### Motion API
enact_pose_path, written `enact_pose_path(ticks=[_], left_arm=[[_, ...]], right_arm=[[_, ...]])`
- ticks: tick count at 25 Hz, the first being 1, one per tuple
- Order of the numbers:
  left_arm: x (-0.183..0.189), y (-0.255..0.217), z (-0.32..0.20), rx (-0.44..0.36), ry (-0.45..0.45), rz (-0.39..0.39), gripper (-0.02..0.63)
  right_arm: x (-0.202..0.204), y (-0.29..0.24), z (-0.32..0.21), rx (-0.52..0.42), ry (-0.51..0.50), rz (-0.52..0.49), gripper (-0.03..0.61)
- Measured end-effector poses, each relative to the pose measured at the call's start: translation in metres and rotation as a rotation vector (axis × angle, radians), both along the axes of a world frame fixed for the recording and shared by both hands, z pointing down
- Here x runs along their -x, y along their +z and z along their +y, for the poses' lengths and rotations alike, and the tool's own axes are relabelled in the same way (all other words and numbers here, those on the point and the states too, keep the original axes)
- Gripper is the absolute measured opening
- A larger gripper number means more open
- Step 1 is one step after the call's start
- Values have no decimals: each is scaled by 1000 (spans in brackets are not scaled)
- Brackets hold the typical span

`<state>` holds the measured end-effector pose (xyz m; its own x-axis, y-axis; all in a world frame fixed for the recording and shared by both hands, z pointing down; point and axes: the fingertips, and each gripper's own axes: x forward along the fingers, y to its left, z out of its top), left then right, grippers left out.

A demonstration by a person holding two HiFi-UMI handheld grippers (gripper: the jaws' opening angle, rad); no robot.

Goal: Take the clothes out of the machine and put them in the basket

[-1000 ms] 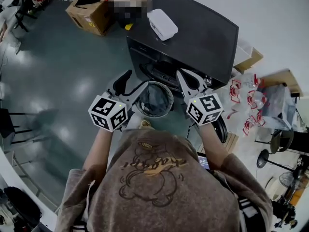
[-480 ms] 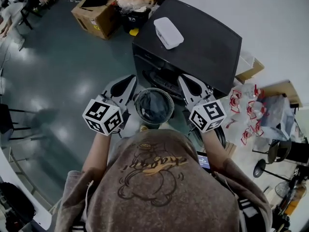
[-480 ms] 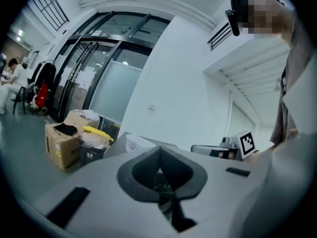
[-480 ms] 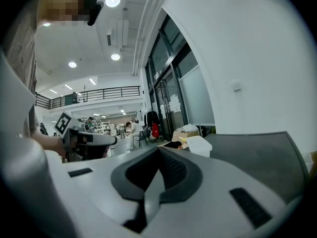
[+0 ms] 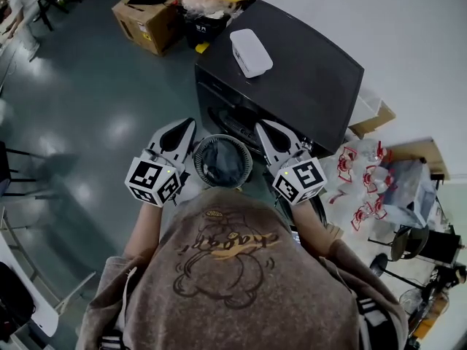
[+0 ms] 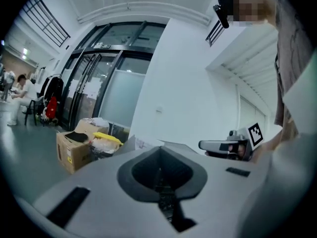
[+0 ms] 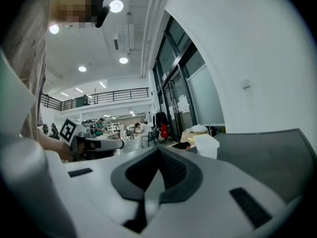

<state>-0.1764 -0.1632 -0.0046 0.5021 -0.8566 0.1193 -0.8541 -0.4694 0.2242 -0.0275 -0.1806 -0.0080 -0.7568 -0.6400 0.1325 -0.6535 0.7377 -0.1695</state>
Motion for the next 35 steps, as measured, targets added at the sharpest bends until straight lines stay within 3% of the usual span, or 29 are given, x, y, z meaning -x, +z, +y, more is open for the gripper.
enact_pose_path(ticks=[11,35], left_arm=[[-5,40,-1,49,-52,-22,8],[-12,25,10,53,-70,6,8]], right_arm=[[3,32,0,42,-15,-2,-3],[2,31,6,37,-17,-11,-6]])
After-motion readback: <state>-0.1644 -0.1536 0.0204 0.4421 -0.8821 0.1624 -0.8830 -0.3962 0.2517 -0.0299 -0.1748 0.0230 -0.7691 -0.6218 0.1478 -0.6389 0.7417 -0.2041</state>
